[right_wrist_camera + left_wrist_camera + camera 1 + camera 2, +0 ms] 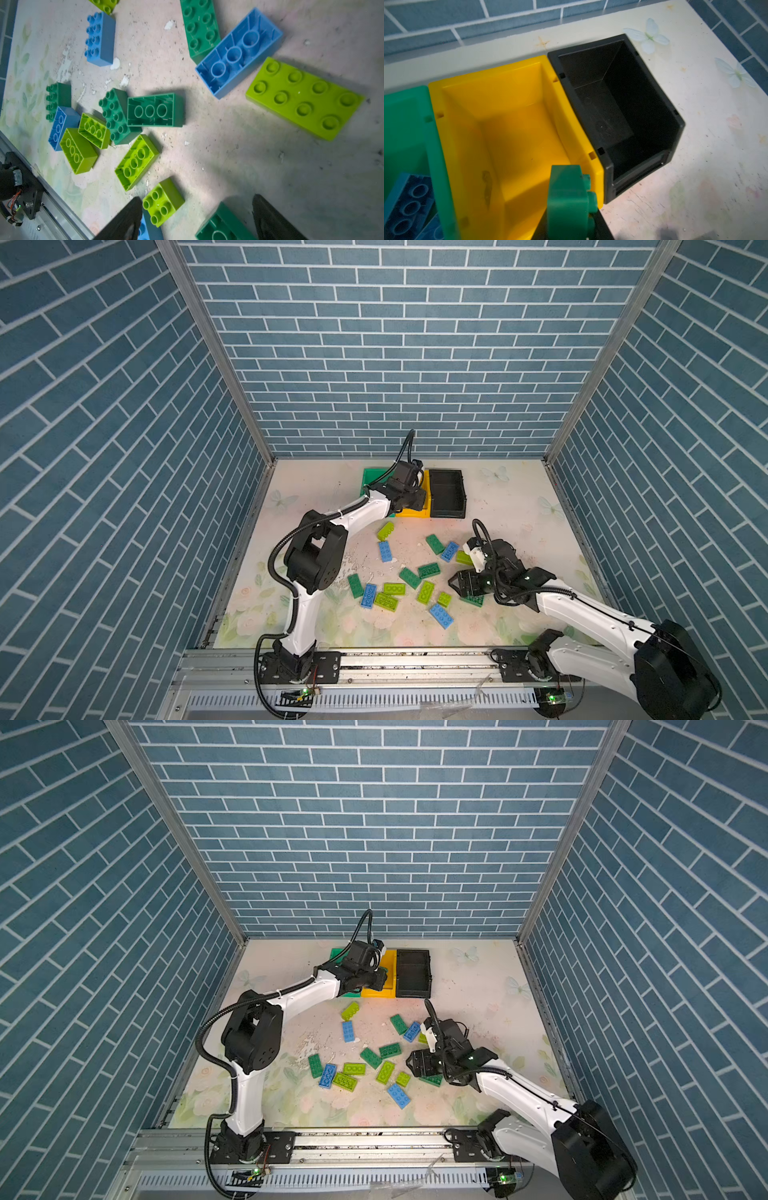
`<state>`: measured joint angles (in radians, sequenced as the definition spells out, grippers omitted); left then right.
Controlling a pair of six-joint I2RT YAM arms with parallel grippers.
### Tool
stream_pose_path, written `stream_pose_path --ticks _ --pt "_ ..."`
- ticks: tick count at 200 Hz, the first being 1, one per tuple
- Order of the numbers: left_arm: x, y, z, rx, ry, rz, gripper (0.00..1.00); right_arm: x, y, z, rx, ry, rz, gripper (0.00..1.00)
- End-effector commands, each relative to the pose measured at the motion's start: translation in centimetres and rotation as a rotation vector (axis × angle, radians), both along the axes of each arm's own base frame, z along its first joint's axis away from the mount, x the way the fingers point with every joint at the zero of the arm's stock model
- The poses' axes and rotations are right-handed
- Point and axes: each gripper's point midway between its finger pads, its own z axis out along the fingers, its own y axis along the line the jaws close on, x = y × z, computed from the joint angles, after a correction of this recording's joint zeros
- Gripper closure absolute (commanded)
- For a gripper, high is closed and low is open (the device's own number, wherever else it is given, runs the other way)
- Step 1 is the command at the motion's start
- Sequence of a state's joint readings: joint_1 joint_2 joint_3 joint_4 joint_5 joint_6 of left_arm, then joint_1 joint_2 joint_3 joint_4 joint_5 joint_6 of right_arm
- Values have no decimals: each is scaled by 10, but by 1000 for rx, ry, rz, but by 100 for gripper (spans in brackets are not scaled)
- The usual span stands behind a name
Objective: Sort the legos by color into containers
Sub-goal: 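Drop green brick in yellow bin with left while right grasps green brick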
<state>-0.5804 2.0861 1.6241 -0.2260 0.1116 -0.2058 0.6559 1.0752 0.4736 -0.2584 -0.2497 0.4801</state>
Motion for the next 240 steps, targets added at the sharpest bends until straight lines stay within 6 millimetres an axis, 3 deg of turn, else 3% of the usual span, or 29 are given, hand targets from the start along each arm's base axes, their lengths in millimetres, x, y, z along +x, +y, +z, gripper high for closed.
stream_pose_path --ticks 1,115,140,190,240 --pt "9 -5 4 -34 -5 -5 94 -8 -8 -12 -45 50 -43 16" --pt "24 -6 -21 14 51 17 85 -38 -32 -40 -187 205 -111 23" --pt "22 -10 -24 7 77 4 75 -46 -38 -43 -220 245 -135 27" --pt "20 -11 -20 0 89 0 45 -51 -41 -48 -260 276 -160 33" --pt "13 -8 -8 -17 88 5 39 -51 -48 -50 -314 274 -180 43"
